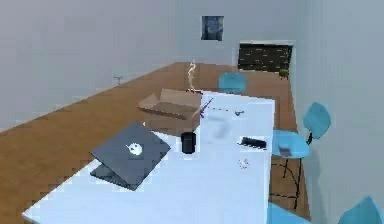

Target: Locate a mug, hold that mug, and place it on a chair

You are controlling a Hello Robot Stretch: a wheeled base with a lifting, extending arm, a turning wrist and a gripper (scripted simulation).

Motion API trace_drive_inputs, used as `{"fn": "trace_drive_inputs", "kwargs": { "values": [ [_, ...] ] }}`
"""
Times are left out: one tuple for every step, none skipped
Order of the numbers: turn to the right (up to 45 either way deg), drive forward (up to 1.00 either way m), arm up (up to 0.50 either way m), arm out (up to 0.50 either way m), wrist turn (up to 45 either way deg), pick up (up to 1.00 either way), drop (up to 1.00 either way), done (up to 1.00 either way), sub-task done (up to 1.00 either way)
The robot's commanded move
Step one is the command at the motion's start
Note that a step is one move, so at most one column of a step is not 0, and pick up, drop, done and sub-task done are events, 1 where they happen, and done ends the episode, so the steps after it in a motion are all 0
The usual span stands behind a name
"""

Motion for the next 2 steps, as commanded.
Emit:
{"fn": "trace_drive_inputs", "kwargs": {
  "values": [
    [-45.0, 0.00, 0.00, 0.00, 0.0, 0.00, 0.00, 0.00, 0.00],
    [-42.0, 0.00, 0.00, 0.00, 0.0, 0.00, 0.00, 0.00, 0.00]
  ]
}}
